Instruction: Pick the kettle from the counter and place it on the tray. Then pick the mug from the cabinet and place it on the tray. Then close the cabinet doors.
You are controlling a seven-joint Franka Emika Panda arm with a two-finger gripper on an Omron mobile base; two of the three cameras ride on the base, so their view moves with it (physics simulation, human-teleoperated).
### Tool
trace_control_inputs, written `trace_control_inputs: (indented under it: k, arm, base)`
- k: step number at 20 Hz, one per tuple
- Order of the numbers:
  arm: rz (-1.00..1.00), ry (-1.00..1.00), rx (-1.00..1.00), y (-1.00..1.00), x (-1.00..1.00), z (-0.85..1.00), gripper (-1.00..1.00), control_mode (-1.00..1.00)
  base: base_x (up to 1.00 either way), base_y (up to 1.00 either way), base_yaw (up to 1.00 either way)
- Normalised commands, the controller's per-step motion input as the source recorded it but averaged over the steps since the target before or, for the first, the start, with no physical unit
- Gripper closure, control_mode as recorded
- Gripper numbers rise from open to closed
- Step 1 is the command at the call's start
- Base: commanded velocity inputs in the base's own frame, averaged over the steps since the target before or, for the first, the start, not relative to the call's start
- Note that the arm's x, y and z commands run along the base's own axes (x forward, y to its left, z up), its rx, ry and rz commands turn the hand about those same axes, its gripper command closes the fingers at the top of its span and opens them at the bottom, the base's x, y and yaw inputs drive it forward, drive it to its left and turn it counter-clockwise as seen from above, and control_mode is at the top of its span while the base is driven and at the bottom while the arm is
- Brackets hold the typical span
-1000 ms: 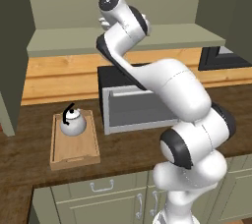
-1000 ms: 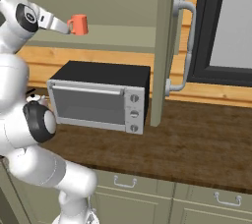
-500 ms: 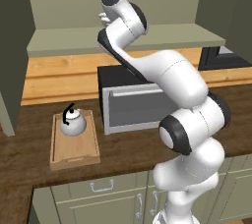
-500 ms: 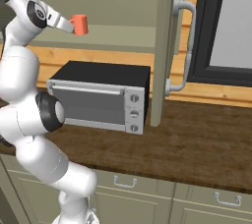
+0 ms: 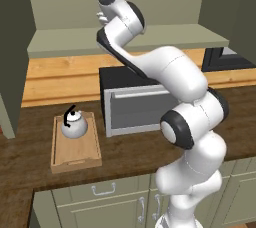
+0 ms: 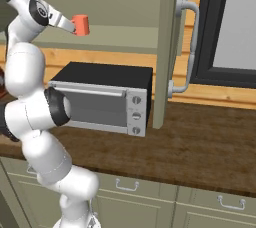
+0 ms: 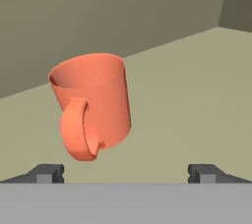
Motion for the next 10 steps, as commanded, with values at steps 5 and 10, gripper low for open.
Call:
trace_control_inputs:
  k: [5,10]
  arm:
    - [-0.01,0.00,0.00,0.01,0.26,-0.07,-1.00,-1.00]
    - [-0.03,0.00,0.00,0.00,0.25,-0.05,-1.00,-1.00]
  base:
    - [0.00,0.00,0.00]
    - [0.00,0.00,0.00]
